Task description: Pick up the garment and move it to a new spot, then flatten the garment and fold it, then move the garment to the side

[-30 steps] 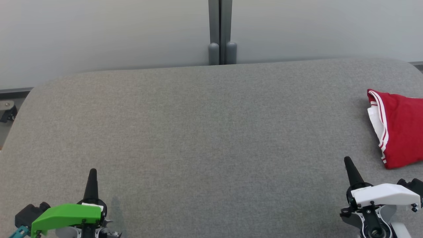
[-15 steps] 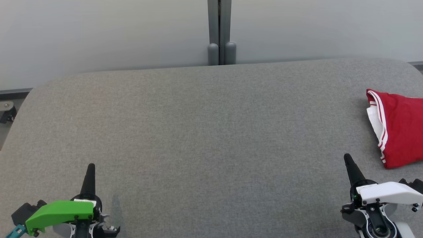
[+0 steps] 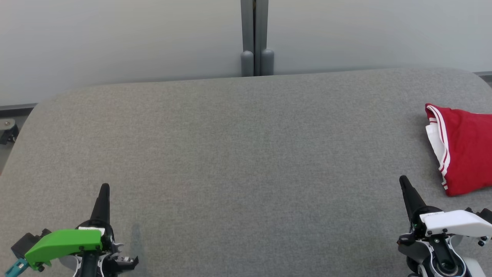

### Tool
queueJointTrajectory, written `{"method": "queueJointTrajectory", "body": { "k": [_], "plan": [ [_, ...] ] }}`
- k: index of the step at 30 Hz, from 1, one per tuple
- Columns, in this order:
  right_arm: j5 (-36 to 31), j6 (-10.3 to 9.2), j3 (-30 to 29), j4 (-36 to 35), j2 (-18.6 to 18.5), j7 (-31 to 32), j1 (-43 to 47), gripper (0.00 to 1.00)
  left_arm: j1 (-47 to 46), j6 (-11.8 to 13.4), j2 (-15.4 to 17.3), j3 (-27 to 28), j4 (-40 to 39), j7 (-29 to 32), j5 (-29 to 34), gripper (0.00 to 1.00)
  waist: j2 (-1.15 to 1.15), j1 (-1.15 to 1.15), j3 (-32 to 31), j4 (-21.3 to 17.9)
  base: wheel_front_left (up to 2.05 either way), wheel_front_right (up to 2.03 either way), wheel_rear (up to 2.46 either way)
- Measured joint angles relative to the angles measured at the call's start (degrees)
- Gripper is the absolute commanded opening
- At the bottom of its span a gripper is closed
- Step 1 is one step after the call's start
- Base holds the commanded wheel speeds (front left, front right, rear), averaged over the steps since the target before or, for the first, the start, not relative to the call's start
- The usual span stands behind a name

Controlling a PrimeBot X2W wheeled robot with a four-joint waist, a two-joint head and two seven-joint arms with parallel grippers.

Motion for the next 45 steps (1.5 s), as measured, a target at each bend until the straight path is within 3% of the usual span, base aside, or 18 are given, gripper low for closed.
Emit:
{"method": "queueJointTrajectory", "body": {
  "k": [23,45],
  "plan": [
    [9.0,-0.01,-0.3,-1.6,-0.1,2.3,-0.2,0.0,-1.1,0.1,0.1,0.9,-1.2,2.3,-8.6,0.0,0.0,0.0,-0.1,-0.2,0.0,0.0,0.0],
    [9.0,-0.01,-0.3,-1.6,-0.1,2.3,-0.2,0.0,-1.1,0.1,0.1,1.0,-1.2,2.3,-8.6,0.0,0.0,0.0,-0.1,-0.2,0.0,0.0,0.0]
  ]
}}
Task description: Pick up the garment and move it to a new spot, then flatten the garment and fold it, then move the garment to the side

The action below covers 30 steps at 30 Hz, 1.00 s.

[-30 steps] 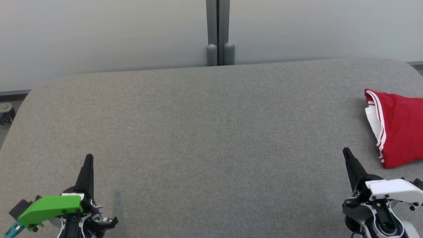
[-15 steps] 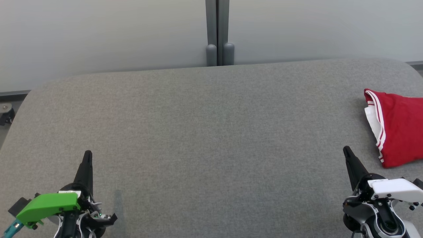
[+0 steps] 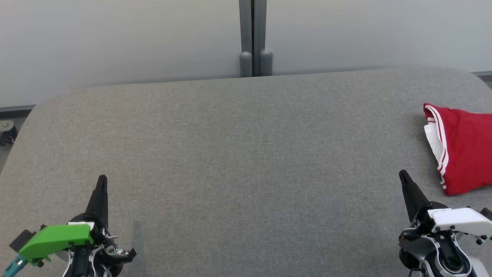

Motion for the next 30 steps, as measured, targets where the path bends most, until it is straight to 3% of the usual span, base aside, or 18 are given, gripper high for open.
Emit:
{"method": "queueJointTrajectory", "body": {
  "k": [30],
  "plan": [
    [0.0,0.0,0.0,0.0,0.0,0.0,0.0,0.0,0.0,0.0,0.0,0.0,0.0,0.0,0.0,0.0,0.0,0.0,0.0,0.0,0.0,0.0,0.0]
  ]
}}
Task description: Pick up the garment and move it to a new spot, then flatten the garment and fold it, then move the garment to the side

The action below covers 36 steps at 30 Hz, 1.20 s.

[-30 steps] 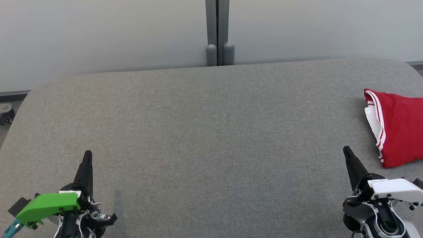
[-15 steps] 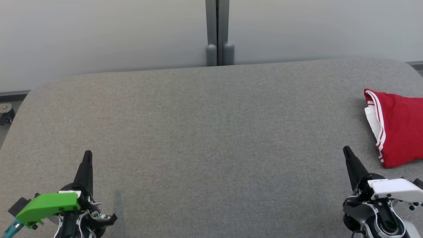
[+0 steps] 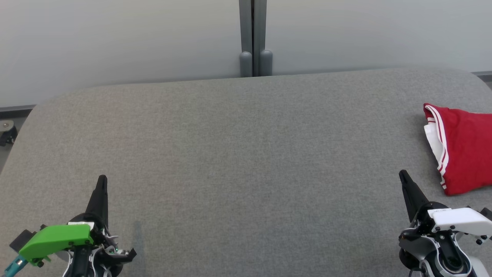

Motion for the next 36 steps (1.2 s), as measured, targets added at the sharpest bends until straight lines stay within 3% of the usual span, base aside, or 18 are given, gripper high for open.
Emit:
{"method": "queueJointTrajectory", "body": {
  "k": [36],
  "plan": [
    [0.0,0.0,0.0,0.0,0.0,0.0,0.0,0.0,0.0,0.0,0.0,0.0,0.0,0.0,0.0,0.0,0.0,0.0,0.0,0.0,0.0,0.0,0.0]
  ]
}}
